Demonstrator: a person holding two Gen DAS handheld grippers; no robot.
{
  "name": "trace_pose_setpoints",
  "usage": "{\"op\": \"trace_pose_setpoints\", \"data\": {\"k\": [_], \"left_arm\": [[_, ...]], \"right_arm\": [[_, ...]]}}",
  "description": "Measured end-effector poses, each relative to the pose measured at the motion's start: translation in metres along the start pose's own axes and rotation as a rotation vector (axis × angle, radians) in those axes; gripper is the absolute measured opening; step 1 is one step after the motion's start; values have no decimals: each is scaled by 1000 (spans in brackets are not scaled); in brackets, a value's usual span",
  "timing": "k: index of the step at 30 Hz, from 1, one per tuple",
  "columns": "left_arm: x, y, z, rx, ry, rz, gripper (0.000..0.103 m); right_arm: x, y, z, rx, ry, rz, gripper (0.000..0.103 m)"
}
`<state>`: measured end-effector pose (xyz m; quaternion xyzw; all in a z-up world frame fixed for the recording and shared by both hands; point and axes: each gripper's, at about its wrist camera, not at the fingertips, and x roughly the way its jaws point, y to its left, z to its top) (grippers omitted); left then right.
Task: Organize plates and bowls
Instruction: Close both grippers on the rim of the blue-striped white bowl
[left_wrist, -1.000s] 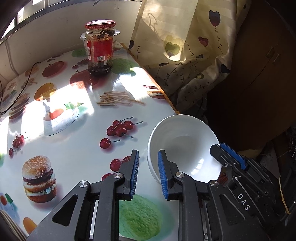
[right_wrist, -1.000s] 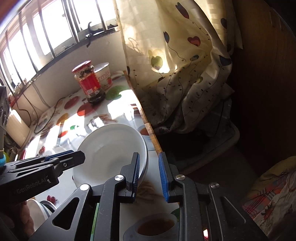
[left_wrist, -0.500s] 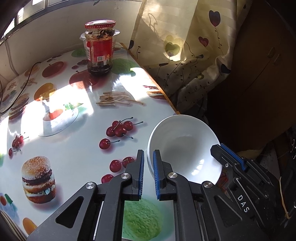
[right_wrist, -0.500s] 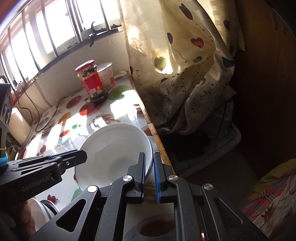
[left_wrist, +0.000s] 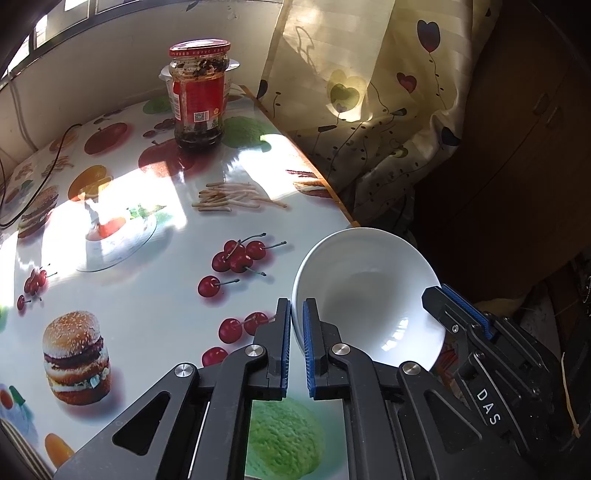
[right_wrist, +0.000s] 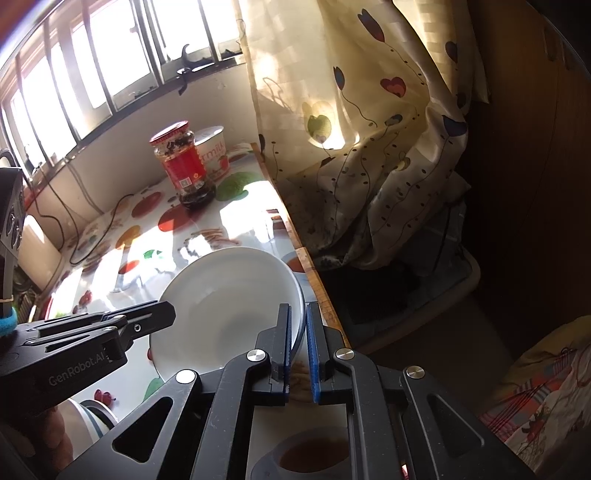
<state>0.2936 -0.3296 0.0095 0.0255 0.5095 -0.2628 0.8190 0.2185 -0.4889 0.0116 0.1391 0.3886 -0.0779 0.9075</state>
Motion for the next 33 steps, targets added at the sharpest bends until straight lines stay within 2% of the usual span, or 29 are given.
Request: {"op": "trace_pose_setpoints", "data": {"k": [18, 33], "left_arm": [[-14, 3, -5, -7, -25, 2, 7], [-50, 2, -15, 1, -79, -5, 7]], "right_arm": [[-15, 7, -2, 8, -28, 14, 7], [-49, 18, -7, 9, -76, 29, 7]]}}
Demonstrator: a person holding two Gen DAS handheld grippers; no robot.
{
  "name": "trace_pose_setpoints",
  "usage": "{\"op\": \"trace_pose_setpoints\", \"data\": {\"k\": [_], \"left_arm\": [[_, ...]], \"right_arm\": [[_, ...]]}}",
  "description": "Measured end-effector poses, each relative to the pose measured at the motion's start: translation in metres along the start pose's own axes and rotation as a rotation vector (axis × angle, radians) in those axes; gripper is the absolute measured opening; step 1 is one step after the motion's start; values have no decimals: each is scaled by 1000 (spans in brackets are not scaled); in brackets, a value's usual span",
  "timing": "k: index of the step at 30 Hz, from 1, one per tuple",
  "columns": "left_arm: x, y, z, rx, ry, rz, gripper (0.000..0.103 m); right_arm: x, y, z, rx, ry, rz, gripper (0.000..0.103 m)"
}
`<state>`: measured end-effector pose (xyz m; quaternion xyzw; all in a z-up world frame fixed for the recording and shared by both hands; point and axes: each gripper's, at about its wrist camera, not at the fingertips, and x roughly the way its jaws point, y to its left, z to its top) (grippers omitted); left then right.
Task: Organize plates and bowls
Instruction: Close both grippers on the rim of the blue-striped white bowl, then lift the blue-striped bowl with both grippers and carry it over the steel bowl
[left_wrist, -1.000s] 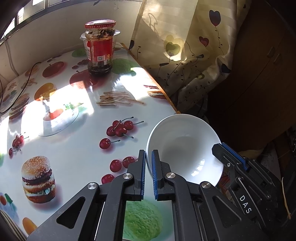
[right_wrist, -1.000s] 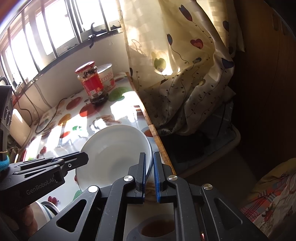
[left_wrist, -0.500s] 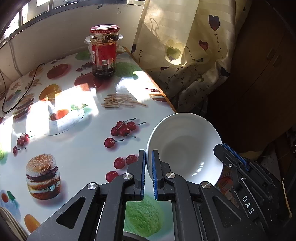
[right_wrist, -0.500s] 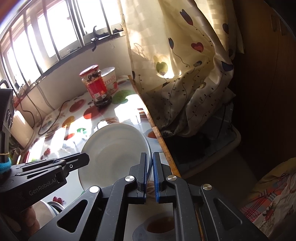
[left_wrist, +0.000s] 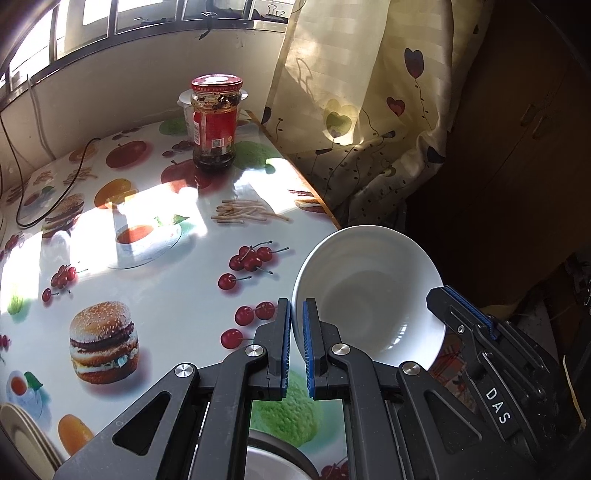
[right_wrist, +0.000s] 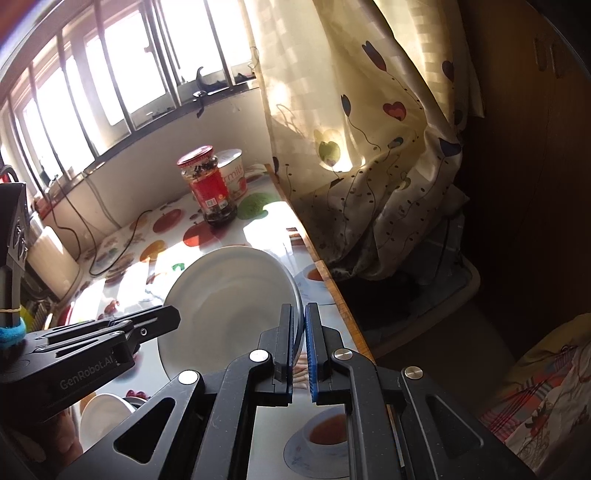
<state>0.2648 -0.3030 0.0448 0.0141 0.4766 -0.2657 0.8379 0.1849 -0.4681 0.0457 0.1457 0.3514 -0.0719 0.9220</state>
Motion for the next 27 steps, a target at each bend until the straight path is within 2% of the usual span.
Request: {"op": "trace_pose_setpoints", "data": {"k": [27], "left_arm": [[-58, 20, -31, -19, -68, -5, 7]], "right_arm": [[-50, 44, -20, -21, -51, 37, 8]]}}
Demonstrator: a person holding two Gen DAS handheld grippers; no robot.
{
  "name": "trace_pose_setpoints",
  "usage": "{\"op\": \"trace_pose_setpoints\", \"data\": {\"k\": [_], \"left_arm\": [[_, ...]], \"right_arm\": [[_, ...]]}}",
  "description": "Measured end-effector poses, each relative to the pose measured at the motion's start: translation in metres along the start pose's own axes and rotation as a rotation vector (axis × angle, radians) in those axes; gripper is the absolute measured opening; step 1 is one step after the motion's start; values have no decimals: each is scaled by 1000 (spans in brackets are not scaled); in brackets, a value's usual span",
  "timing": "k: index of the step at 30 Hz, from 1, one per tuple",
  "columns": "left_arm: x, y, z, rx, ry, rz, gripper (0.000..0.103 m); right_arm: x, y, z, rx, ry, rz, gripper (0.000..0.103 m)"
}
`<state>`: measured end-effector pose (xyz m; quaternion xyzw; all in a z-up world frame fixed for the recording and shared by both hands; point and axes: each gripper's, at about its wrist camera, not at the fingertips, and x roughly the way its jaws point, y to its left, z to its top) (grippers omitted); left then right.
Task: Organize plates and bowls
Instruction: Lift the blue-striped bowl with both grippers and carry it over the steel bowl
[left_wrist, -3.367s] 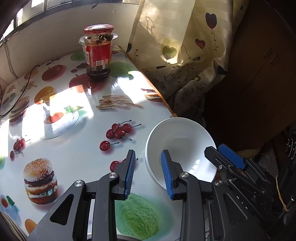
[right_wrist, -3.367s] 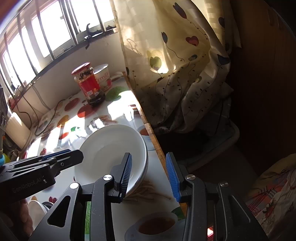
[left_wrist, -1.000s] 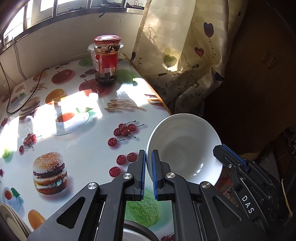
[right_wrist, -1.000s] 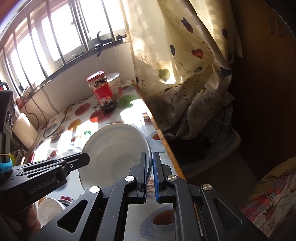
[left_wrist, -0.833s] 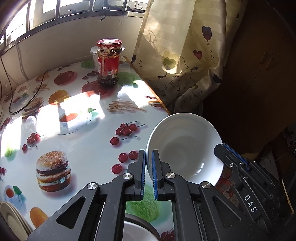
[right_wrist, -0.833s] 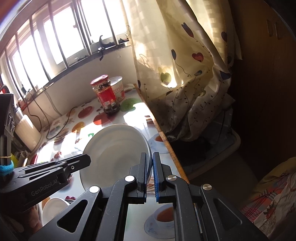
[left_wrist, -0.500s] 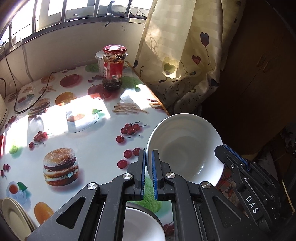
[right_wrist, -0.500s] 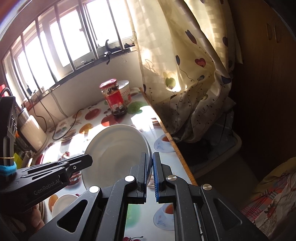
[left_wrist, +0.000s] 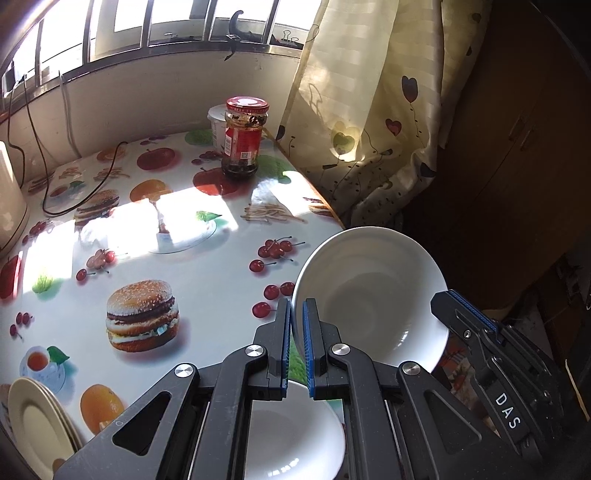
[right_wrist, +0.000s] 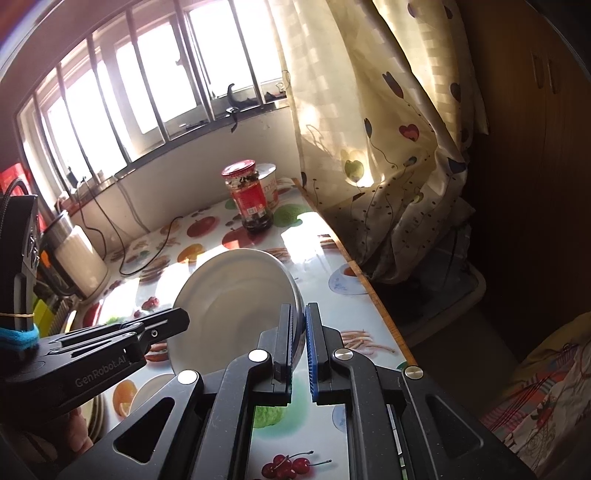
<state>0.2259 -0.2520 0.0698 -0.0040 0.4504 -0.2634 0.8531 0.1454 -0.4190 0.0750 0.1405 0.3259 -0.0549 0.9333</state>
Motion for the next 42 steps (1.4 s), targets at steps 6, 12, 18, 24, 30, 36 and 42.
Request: {"op": "trace_pose_setpoints", "data": {"k": [6, 12, 18, 24, 30, 36, 42], "left_arm": [[-12, 5, -5, -8, -13, -4, 7], [-22, 11, -11, -15, -23, -1, 7], [-32, 17, -20, -24, -28, 2, 7], [-41, 21, -25, -34, -35, 12, 7], [-50, 28, -33, -45, -41, 17, 7], [-53, 38, -42, -63, -37, 29, 7], [-52, 46, -52, -83, -28, 32, 7]], "right_arm": [[-8, 8, -6, -3, -4, 6, 8], [-16, 16, -11, -4, -6, 18, 8], [-22, 23, -17, -1, -3, 28, 8], [-26, 32, -25, -8, 3, 35, 8], [-28, 39, -33, -12, 15, 45, 8], [-27, 48, -42, -18, 31, 59, 8], [-26, 55, -50, -33, 44, 65, 8]]}}
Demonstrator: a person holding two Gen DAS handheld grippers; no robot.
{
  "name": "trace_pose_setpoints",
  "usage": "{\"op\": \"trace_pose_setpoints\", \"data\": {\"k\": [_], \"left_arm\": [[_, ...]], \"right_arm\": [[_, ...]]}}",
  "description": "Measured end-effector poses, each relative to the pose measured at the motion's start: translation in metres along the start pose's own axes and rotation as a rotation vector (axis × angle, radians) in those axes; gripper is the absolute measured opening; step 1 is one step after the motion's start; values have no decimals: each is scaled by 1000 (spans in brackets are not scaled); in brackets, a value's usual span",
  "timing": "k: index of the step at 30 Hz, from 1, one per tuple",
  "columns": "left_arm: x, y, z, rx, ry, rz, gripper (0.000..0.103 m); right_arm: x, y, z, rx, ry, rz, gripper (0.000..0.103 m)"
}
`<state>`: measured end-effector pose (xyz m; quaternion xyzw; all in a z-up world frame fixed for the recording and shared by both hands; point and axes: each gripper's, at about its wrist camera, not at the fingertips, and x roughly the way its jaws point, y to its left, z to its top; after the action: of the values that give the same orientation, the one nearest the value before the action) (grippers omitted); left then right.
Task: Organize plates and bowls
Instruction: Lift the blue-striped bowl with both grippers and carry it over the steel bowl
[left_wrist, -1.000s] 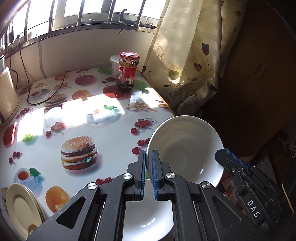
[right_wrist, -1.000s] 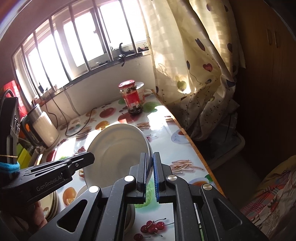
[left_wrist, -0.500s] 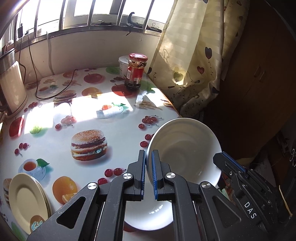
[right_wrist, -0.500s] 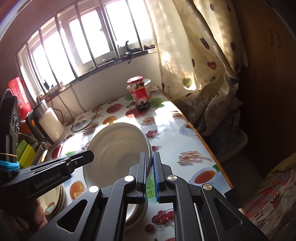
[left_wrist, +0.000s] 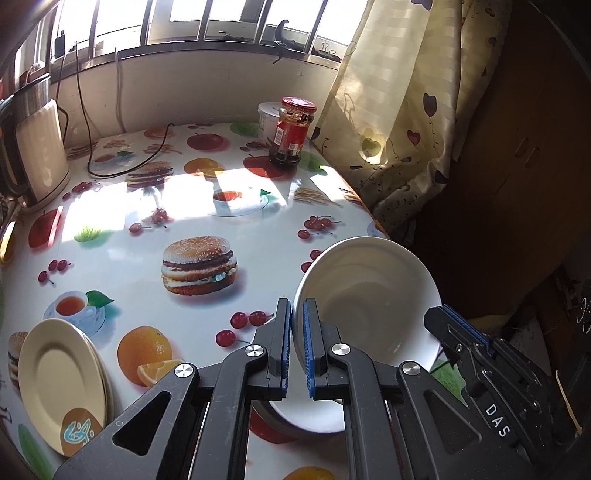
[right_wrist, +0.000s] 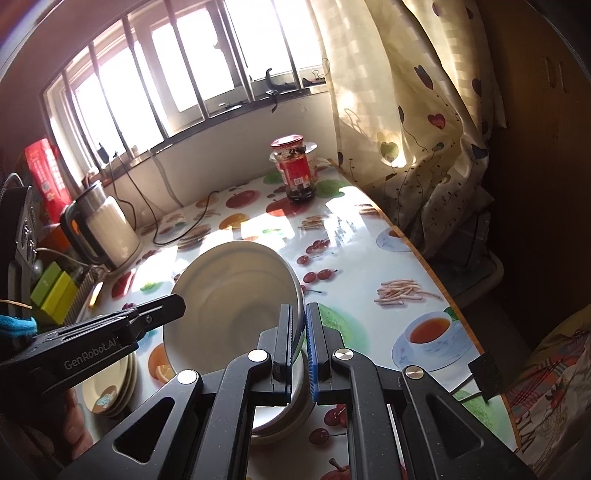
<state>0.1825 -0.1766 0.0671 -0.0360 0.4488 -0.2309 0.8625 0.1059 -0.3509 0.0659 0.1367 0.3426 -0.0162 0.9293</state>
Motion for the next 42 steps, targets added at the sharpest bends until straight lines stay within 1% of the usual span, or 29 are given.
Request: {"op": "trace_pose_setpoints", "data": {"k": [17, 31, 42], "left_arm": [[6, 14, -18, -26, 34, 13, 7], [11, 19, -20, -37, 48, 21, 7], [16, 20, -23, -37, 65, 23, 7]], "right_arm": [[9, 6, -16, -5, 41, 10, 8], [19, 7, -24, -4, 76, 10, 8], [21, 5, -26, -1, 84, 6, 8]]}}
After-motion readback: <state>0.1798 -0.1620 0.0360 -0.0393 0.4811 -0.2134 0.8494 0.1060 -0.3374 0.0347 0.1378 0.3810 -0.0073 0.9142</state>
